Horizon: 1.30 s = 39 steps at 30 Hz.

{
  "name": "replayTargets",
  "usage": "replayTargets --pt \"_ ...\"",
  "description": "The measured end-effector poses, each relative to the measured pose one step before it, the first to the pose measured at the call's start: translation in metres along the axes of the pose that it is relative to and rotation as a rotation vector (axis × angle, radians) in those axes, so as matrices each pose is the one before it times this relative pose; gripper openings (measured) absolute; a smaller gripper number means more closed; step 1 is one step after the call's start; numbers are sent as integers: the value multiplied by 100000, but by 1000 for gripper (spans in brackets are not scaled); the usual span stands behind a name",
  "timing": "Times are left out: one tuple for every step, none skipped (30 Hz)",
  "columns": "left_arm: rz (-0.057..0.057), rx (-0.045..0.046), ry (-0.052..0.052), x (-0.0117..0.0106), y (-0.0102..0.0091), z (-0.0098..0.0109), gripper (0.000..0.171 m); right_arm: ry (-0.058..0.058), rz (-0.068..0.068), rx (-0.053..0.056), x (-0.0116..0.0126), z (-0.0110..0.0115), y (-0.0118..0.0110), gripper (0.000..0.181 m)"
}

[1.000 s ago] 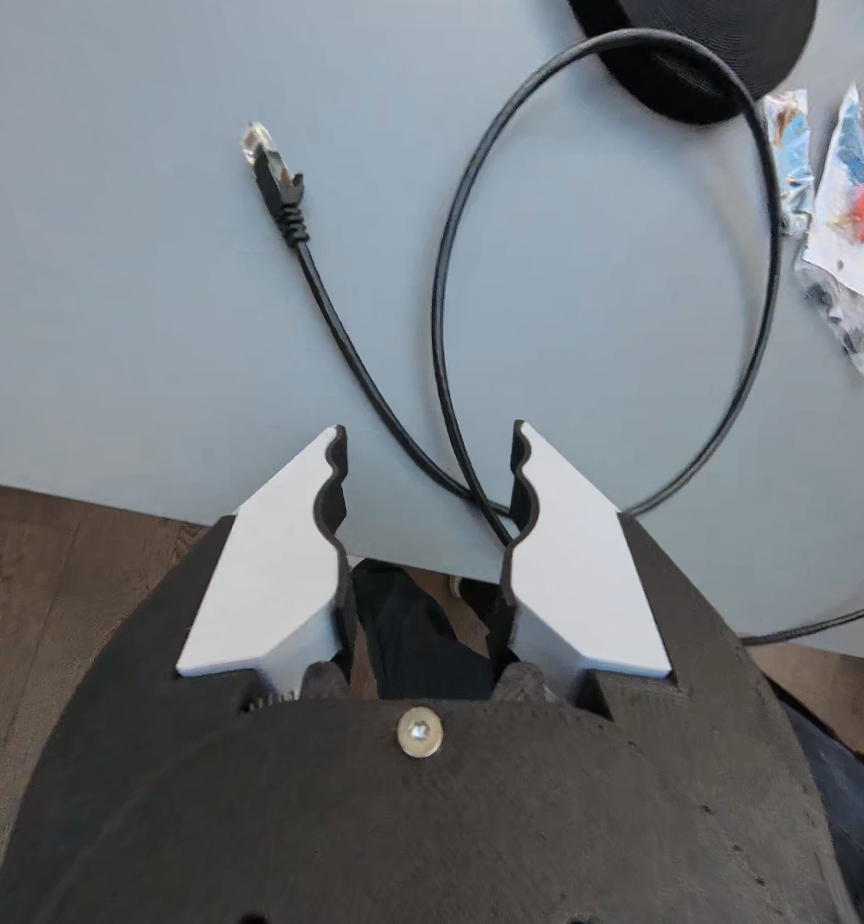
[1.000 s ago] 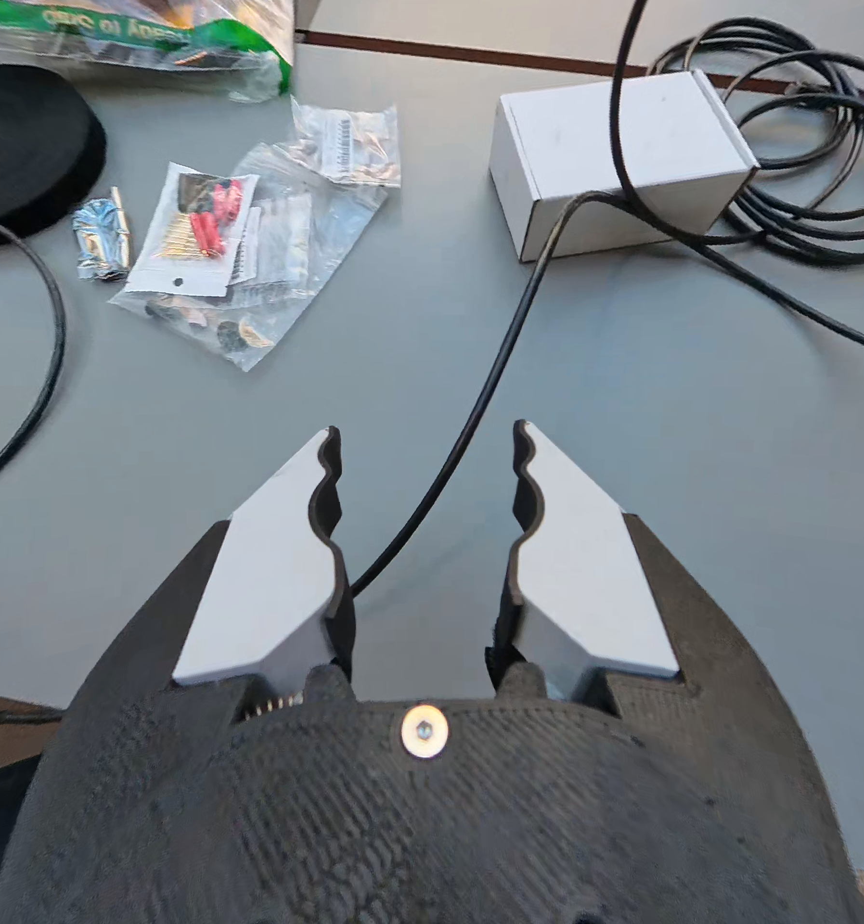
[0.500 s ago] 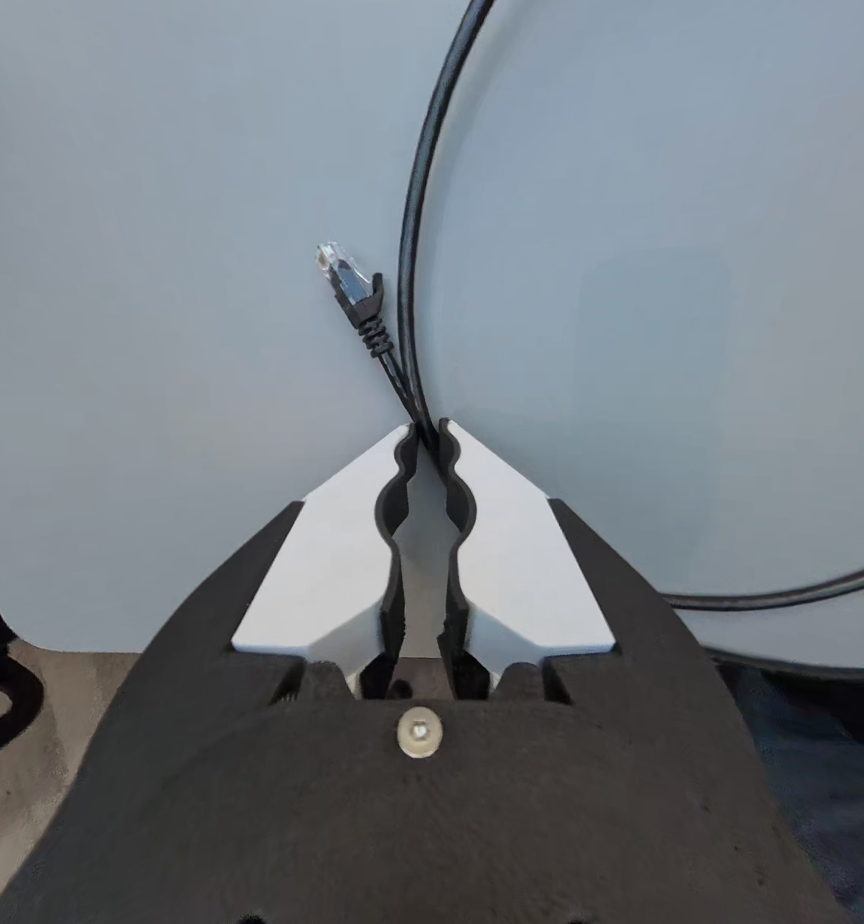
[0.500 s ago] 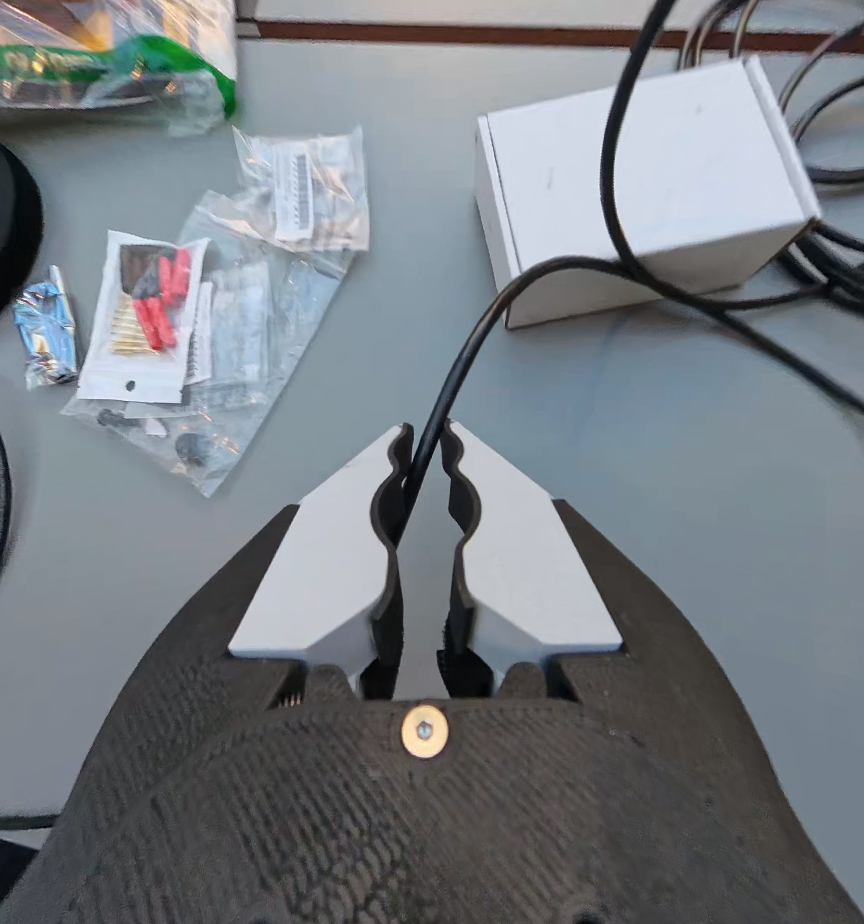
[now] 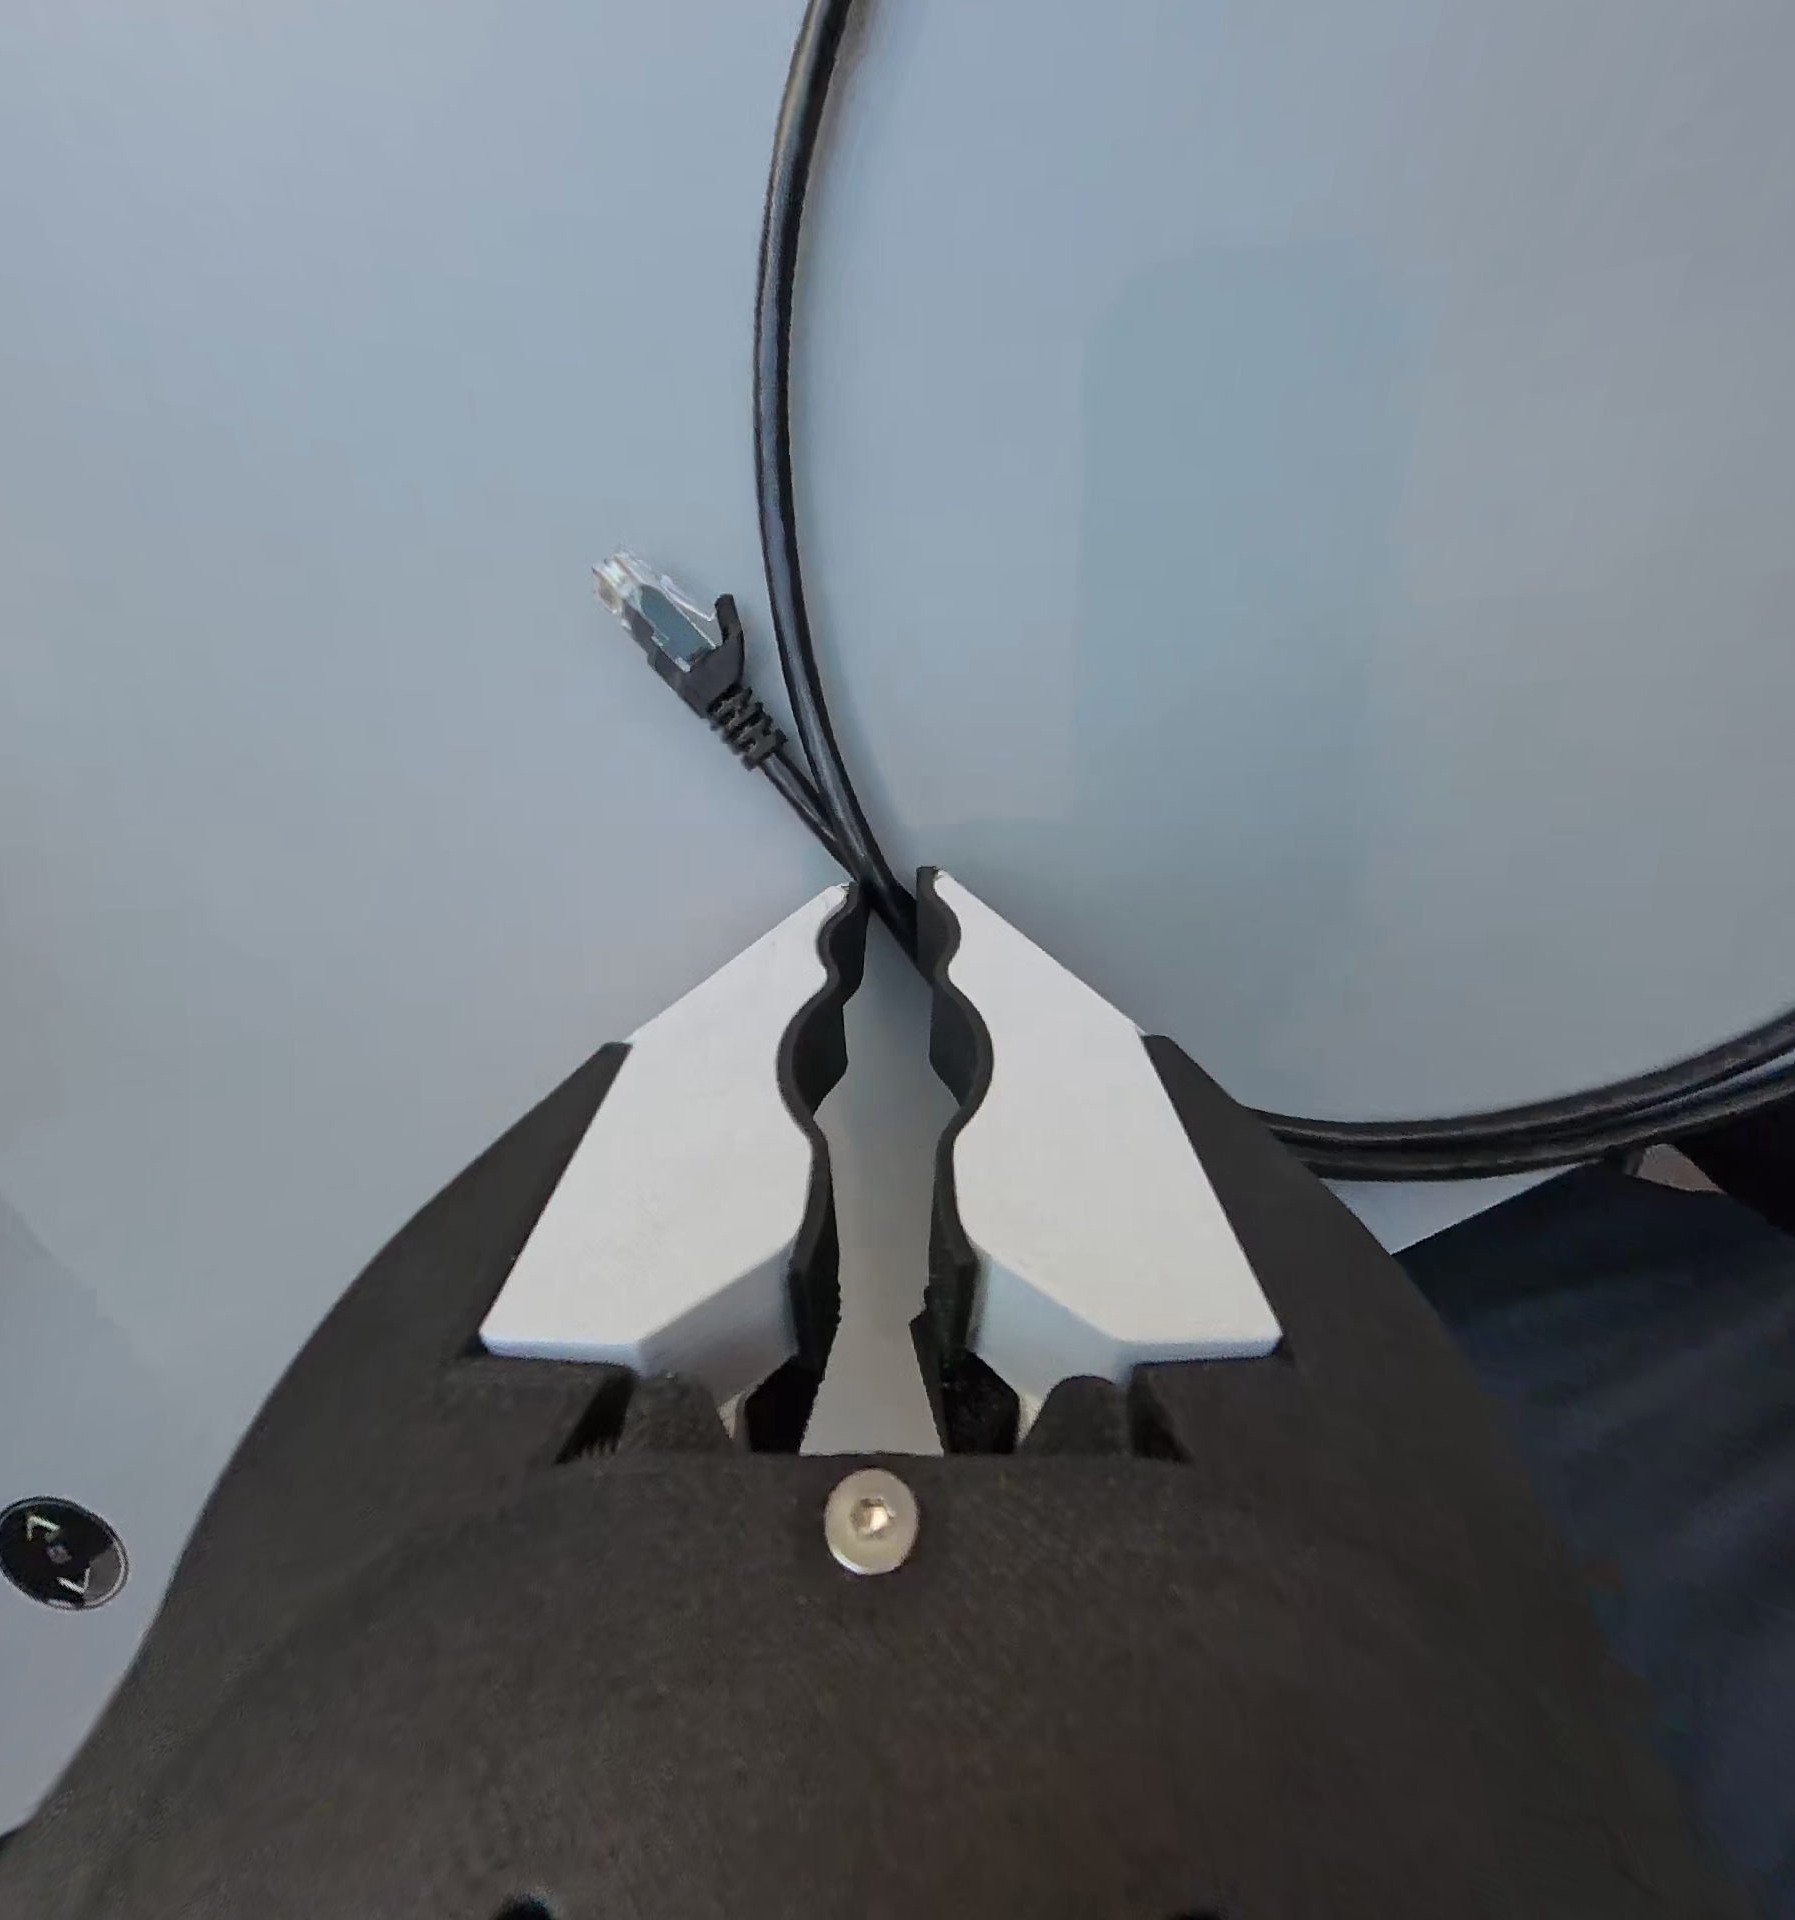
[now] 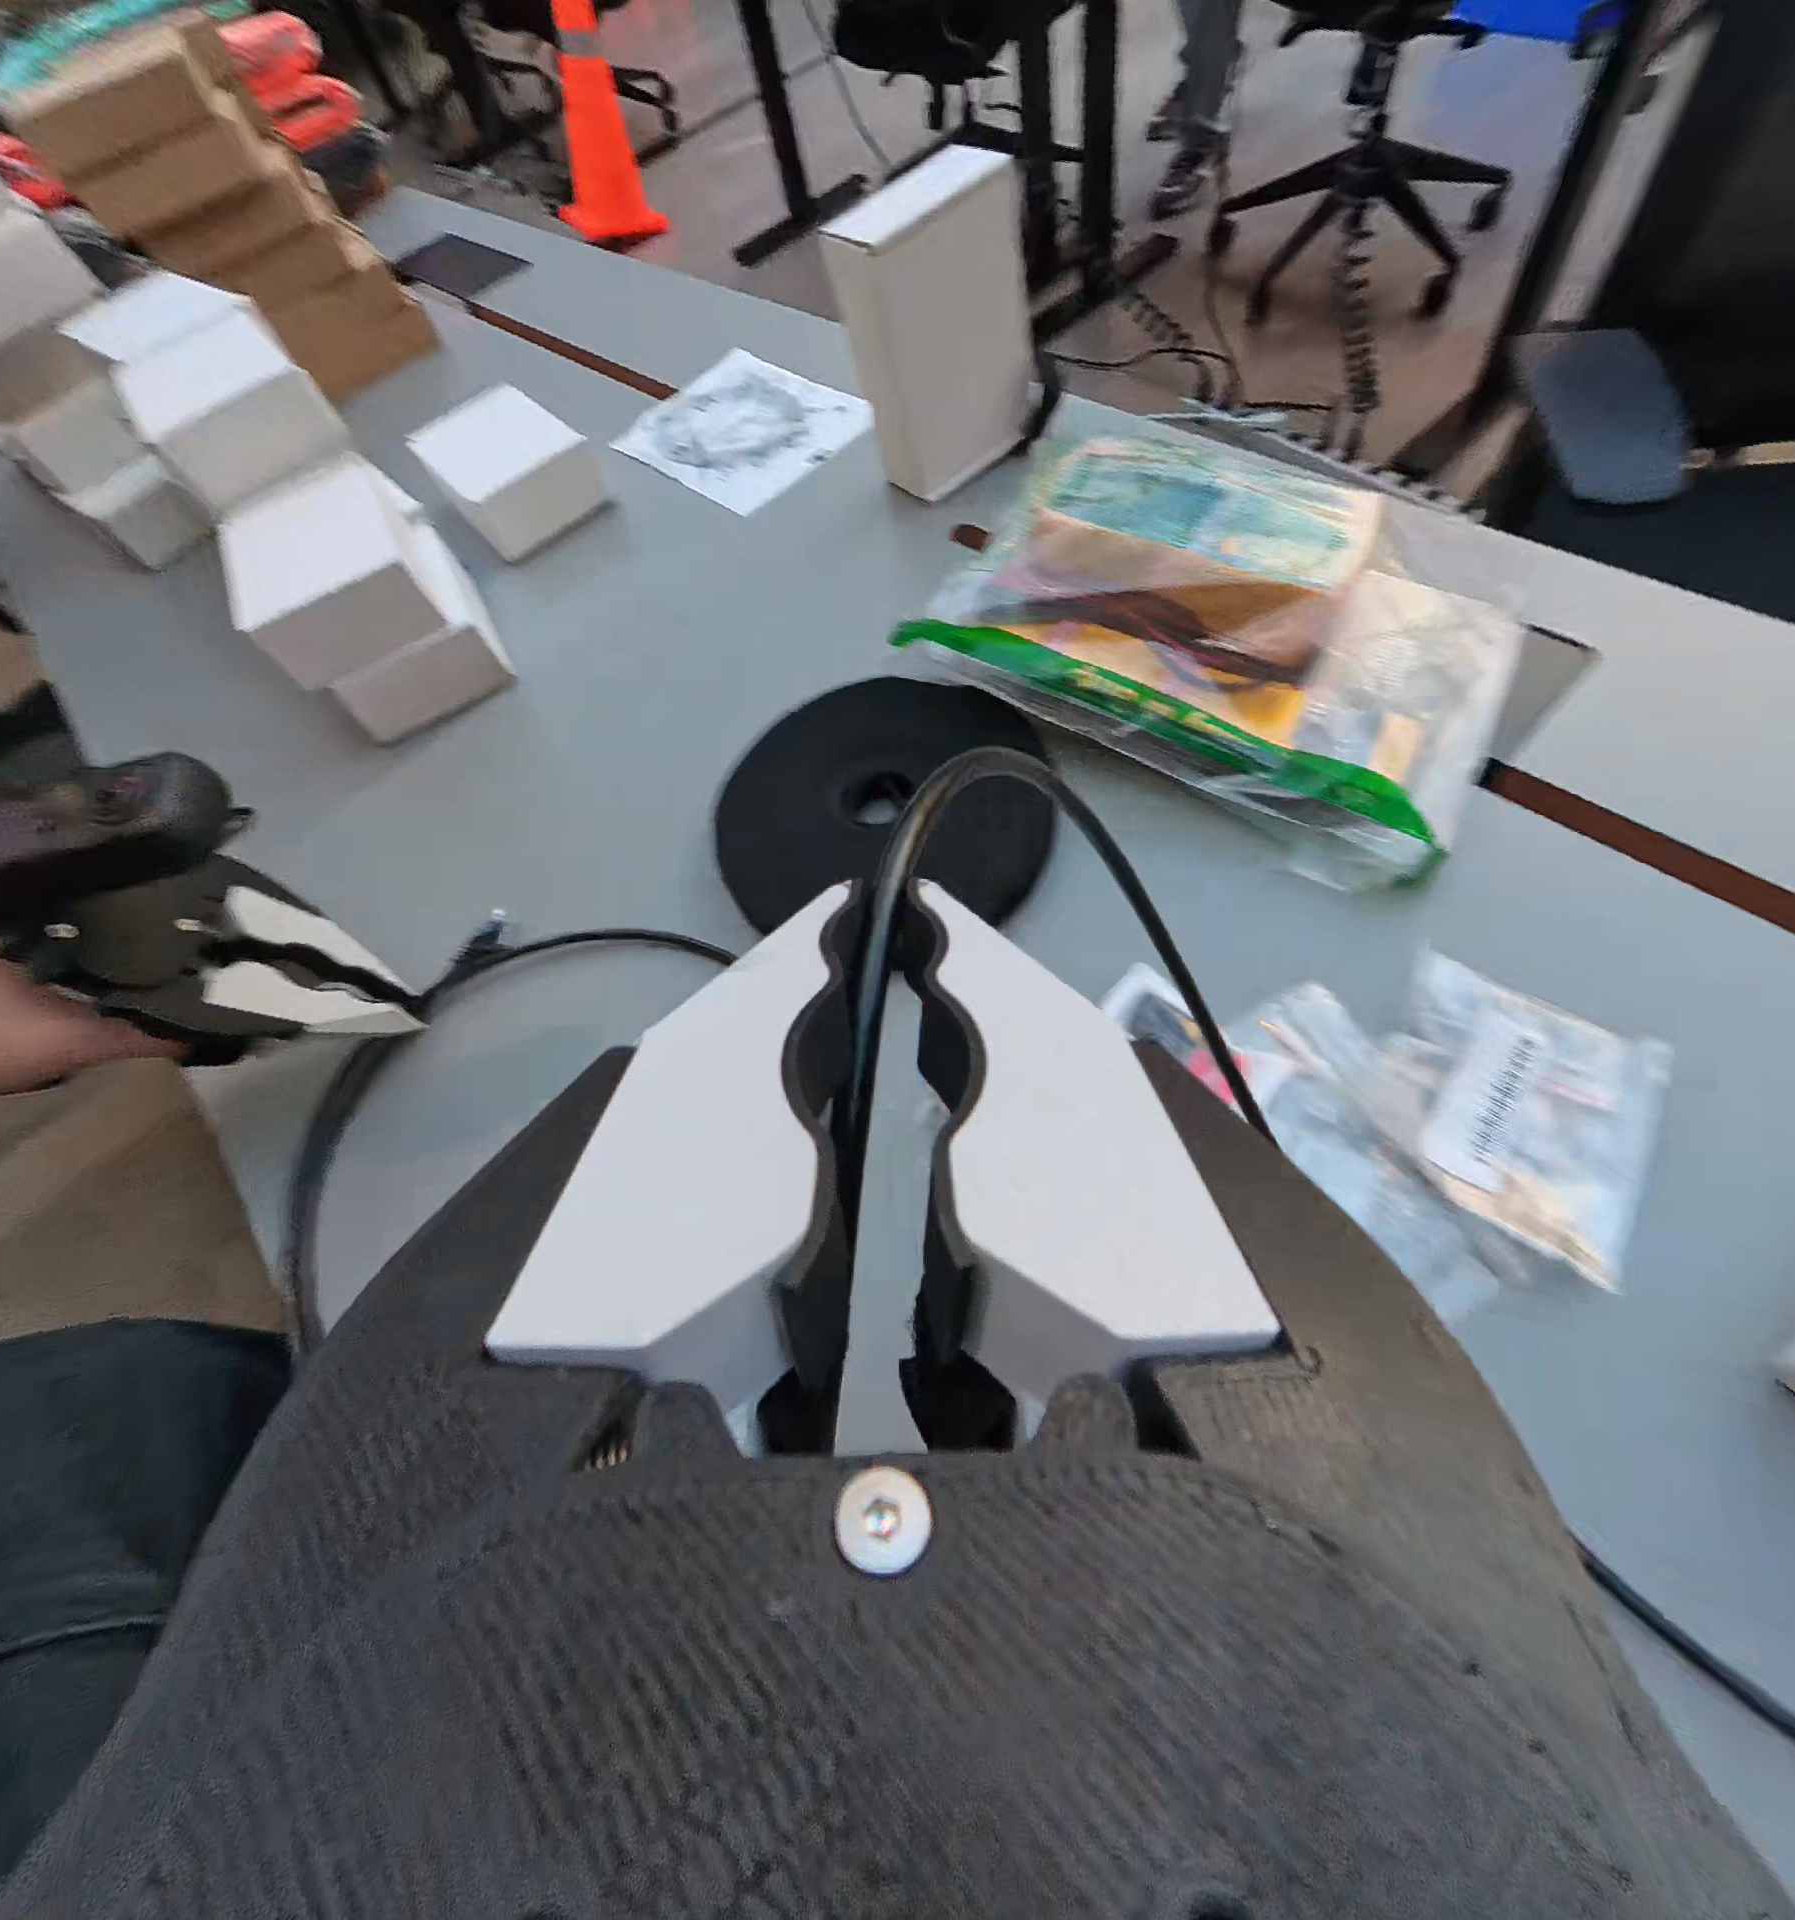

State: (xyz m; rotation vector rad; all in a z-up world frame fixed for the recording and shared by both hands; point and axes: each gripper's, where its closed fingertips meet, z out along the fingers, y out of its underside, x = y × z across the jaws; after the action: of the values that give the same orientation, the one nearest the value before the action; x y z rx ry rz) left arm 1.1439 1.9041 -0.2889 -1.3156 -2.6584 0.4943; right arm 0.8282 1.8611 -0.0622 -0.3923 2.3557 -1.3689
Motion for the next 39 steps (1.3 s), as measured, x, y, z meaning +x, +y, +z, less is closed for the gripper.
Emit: replayTargets --pt "476 1041 1740 -22 -25 0 7 -9388 795 -598 -1839 1596 -249 3" --pt "-267 1117 1695 -30 -29 -3 7 -7306 789 -3003 -1306 1732 300 3" --pt "-802 863 1740 10 -22 -17 7 -5440 993 -3353 -884 1777 501 3" --pt "-364 414 1651 19 17 -11 7 -6810 2032 -3622 -978 1752 626 3" --pt "174 44 1383 10 -16 -13 7 -6350 2867 -4452 -790 1648 720 3" --pt "56 -91 1141 27 -31 3 7 -3466 1366 -5187 -346 1450 781 3" --pt "391 67 1002 16 -77 25 7 -1721 -438 -4846 -150 1196 713 3" --pt "711 -174 627 -62 -56 13 8 -655 -557 -3281 -46 906 436 3" --pt "461 -765 -1165 -353 -7 -65 18 574 -280 -2409 70 563 237 3" --pt "449 -974 -2484 -594 15 -267 29 861 -378 -1346 21 214 43 3" --pt "814 1027 218 -243 -201 -582 29 1177 -358 -308 -11 -104 -97 3" --pt "63 4281 985 -159 -638 -898 28 549 -414 437 -192 -326 -172 3" --pt "-30 6317 1344 -134 -1027 -1127 29 -176 -418 296 -330 -472 -118 3" --pt "967 6926 2034 -38 -1386 -1248 29 220 -676 -418 -303 -544 -4 3" --pt "2994 7372 1747 -54 -1825 -1209 29 524 -1549 -544 -291 -600 47 3" --pt "5034 8115 1419 -94 -2340 -932 30 507 -1529 -541 -271 -616 71 3" --pt "6574 8440 2445 10 -2803 -462 38 -147 -1077 -372 -340 -587 44 2" --pt "8007 7331 4553 246 -2926 76 44 144 -973 11 -305 -573 -16 2" --pt "7842 6196 4576 130 -2862 676 47 1025 -1189 433 -194 -590 -56 2" --pt "7324 4594 4934 69 -2497 1276 50 818 -1022 637 -232 -607 -81 2" --pt "7003 1584 4153 -196 -1823 1807 53 403 -660 574 -307 -646 -96 2" --pt "6404 -1322 5059 -151 -1094 2126 56 784 -850 466 -288 -702 -124 2" --pt "5508 -1812 5420 9 -824 2162 61 1142 -1176 497 -275 -805 -161 2" --pt "5254 338 4972 163 -1052 1904 62 1268 -955 513 -261 -899 -183 2" --pt "4987 2368 4216 321 -1412 1596 61 1394 -717 757 -245 -970 -215 2" --pt "3733 2916 3028 316 -1617 1424 60 993 -710 1065 -339 -1026 -247 2" --pt "2390 3416 3455 492 -1774 1325 60 675 -537 1206 -395 -1034 -254 2" --pt "1505 3997 3721 613 -1822 1283 57 1277 -436 1425 -284 -1053 -260 2" --pt "1451 3962 1769 372 -1659 1308 52 1464 -409 1774 -228 -1089 -282 2" --pt "818 3865 1599 342 -1506 1320 46 1623 -141 1716 -119 -1121 -281 2" --pt "-1412 4461 1874 316 -1525 1285 39 1802 263 1752 -20 -1149 -287 2" --pt "-3428 5344 1939 261 -1586 1276 35 1723 345 2060 21 -1169 -348 1" --pt "-3582 5003 1639 150 -1494 1268 29 1831 288 2089 64 -1164 -370 1" --pt "-3702 4640 212 -129 -1422 1270 23 2117 194 1919 138 -1128 -333 2" --pt "-3611 4744 -628 -308 -1419 1164 11 2403 -128 1424 226 -1112 -224 2" --pt "-2427 4489 -1460 -533 -1361 963 0 2733 68 1402 325 -1095 -164 2" --pt "-1058 3323 -1547 -695 -1168 779 0 3645 601 1229 559 -1081 -42 2" --pt "347 -47 -2008 -945 -737 545 0 5439 785 1294 898 -1090 56 1" --pt "1862 -2309 -681 -859 -539 241 0 5008 969 1151 935 -968 206 1"
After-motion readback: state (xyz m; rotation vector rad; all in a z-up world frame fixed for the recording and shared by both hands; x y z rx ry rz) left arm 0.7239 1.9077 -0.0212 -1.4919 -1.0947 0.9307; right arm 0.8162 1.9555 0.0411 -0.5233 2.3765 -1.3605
